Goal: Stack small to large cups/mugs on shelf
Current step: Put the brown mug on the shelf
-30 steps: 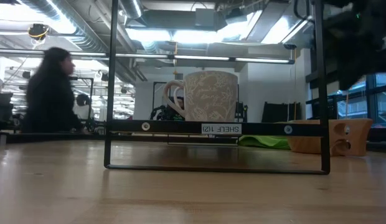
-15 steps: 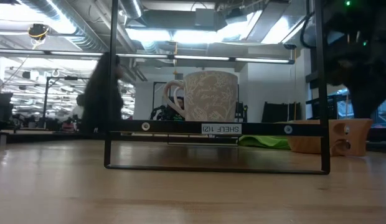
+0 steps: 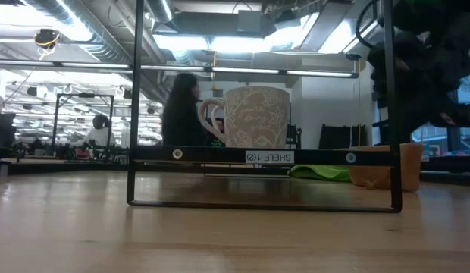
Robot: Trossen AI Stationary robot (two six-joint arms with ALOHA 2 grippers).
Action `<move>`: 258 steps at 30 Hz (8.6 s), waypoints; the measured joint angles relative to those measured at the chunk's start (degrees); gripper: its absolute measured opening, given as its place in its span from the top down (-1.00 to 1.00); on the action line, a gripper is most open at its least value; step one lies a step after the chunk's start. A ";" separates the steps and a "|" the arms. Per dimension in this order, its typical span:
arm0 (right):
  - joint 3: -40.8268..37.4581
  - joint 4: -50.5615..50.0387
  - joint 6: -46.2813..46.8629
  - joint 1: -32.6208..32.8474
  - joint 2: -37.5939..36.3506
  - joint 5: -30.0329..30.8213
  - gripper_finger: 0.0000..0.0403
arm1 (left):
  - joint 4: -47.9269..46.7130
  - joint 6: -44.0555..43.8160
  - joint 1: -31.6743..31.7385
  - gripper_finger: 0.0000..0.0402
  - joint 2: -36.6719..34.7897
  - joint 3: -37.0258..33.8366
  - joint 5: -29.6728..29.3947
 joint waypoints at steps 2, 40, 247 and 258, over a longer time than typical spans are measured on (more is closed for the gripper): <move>0.02 1.80 -0.26 0.00 0.42 0.20 0.92 | 0.00 0.01 0.00 0.83 0.00 0.00 -0.05; 10.69 3.84 -43.03 -17.14 17.04 0.10 0.92 | 2.25 -2.58 0.01 0.82 0.00 -0.04 -1.25; 66.95 -39.90 -46.78 9.06 51.67 5.81 0.81 | -8.69 -1.32 -16.24 0.82 -6.62 0.02 -21.44; 73.83 -37.74 -44.75 9.18 58.96 5.83 0.80 | -11.57 -1.47 -20.56 0.82 -8.68 0.02 -24.55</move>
